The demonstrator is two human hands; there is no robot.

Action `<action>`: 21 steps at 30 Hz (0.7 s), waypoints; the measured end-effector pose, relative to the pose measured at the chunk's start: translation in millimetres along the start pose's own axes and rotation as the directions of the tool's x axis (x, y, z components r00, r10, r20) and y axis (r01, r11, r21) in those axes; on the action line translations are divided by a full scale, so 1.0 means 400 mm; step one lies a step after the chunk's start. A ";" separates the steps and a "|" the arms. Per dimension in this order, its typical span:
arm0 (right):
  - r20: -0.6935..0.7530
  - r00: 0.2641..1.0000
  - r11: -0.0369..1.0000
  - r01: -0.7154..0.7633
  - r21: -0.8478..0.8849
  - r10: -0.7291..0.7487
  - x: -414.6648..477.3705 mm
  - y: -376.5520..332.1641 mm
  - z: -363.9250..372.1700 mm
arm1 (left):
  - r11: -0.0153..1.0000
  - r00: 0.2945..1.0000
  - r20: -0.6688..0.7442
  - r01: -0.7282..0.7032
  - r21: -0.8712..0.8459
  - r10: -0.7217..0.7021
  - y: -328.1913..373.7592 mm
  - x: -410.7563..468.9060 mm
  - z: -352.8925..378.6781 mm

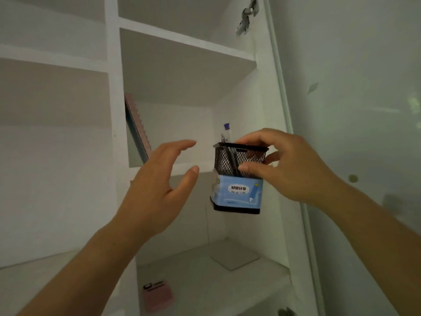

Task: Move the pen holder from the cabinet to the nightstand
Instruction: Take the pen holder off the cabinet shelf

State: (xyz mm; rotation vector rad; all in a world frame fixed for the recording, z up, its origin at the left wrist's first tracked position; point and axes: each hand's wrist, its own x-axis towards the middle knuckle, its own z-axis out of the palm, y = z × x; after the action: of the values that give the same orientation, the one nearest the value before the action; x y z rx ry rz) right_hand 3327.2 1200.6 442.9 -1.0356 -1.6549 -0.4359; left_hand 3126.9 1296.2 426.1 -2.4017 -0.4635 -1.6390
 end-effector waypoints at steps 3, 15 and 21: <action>0.108 0.994 0.999 -0.007 0.045 0.002 -0.117 0.000 0.028 | 0.999 0.999 0.026 0.041 -0.025 -0.040 0.040 -0.109 -0.005; 0.342 0.940 0.978 -0.082 0.189 0.013 -0.548 0.051 0.111 | 0.897 0.890 0.152 0.402 0.182 -0.430 0.253 -0.563 0.065; 0.496 0.868 0.962 -0.115 0.248 -0.024 -0.777 0.040 0.126 | 0.760 0.748 0.160 0.603 0.243 -0.644 0.416 -0.791 0.076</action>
State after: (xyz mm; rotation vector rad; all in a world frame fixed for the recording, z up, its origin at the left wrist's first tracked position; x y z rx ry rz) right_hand 3321.6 1119.2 138.4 -1.0283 -2.0689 0.1098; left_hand 3107.0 1105.2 123.1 -2.4494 -1.5427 -1.4167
